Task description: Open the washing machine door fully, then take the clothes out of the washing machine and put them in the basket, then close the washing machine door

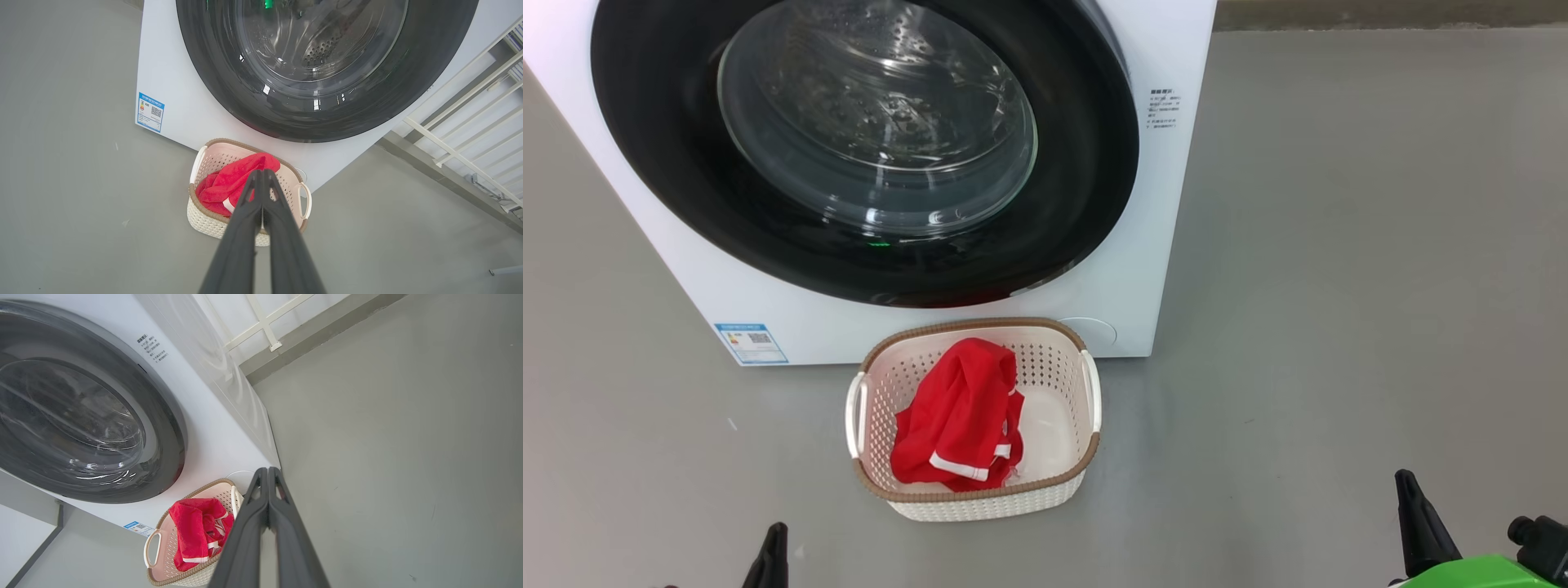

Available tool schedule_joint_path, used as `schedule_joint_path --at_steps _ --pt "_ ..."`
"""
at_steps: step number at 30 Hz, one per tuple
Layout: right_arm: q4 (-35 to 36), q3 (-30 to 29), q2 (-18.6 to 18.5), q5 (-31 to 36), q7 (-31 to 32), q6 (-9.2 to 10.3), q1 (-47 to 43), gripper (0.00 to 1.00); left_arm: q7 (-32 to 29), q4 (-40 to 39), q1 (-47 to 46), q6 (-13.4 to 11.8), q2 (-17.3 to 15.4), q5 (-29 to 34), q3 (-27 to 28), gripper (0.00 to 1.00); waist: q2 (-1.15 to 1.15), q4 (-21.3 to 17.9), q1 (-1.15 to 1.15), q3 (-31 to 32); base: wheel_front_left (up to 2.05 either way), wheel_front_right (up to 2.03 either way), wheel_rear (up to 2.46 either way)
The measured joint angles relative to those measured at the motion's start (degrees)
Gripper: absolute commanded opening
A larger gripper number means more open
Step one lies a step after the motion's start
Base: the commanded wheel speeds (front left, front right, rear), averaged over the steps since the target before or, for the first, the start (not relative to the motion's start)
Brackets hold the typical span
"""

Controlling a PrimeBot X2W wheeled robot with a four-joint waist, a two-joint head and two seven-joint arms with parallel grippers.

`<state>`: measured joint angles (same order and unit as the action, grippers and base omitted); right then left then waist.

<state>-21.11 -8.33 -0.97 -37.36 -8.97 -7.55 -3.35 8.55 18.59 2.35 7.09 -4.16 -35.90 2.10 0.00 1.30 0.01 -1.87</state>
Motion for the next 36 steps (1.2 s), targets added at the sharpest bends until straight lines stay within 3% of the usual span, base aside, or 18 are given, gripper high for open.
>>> schedule_joint_path --at_steps 36 --pt "2.14 0.12 -0.29 -21.83 6.08 0.01 2.50 0.00 -6.00 -1.20 -2.66 0.00 0.58 -22.40 0.97 0.00 0.00 -0.52 0.00 0.68 0.00 0.00 0.00"
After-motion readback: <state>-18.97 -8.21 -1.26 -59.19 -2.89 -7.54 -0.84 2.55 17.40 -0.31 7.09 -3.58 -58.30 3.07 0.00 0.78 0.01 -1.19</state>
